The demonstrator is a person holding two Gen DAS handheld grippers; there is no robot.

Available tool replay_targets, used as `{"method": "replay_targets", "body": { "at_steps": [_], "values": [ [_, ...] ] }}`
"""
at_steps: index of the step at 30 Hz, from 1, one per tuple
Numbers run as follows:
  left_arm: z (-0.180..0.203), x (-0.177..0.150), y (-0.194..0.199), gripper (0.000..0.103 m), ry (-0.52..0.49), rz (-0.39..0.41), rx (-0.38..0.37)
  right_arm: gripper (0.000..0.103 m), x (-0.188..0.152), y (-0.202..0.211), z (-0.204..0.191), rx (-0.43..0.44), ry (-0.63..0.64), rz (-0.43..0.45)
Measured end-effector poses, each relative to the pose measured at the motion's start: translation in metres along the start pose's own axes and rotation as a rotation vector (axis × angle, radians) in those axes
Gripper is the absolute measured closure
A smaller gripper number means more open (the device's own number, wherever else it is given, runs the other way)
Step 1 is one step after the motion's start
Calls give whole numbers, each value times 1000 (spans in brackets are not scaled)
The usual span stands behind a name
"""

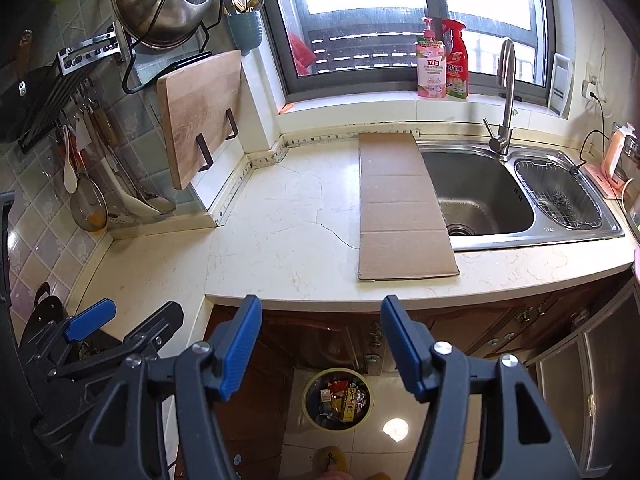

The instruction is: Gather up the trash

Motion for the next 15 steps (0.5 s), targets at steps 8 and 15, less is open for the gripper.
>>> {"method": "replay_targets", "body": {
  "at_steps": [8, 15],
  "values": [
    [3, 6, 5, 21, 3, 32, -29, 40, 6, 8, -2, -13, 9, 47],
    [5, 11, 10, 21, -6, 60, -46, 40, 8, 16, -3, -26, 8, 89]
  ]
}}
Point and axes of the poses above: each gripper's, at about its wrist camera, not at the fingertips, and y roughly against the way its jaws point, z to its right, x to its top, the point moved 6 cm from there along -y, roughly the way its jaws point, and after that the axes turned 15 degrees about x, right-handed, at the moved point
